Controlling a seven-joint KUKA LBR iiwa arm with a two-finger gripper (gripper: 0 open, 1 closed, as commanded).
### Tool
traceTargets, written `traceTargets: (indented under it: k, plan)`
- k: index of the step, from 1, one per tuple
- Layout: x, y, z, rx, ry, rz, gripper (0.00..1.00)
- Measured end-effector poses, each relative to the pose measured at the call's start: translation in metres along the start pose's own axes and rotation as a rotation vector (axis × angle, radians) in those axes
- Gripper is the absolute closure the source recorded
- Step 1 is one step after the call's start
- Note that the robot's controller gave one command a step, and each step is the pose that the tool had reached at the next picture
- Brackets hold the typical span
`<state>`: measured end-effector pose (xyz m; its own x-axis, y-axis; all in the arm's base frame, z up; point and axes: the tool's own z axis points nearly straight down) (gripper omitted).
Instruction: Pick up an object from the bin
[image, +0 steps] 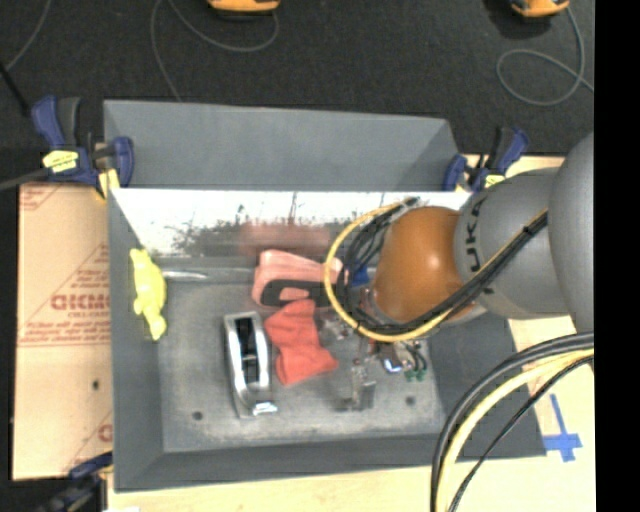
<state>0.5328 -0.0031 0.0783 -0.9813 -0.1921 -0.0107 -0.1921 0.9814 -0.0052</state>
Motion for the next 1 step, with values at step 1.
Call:
traceTargets:
  k: [1]
  plan:
    - [-0.0312, -0.0013, 0.0005, -0.001, -0.001, -0.238, 0.0]
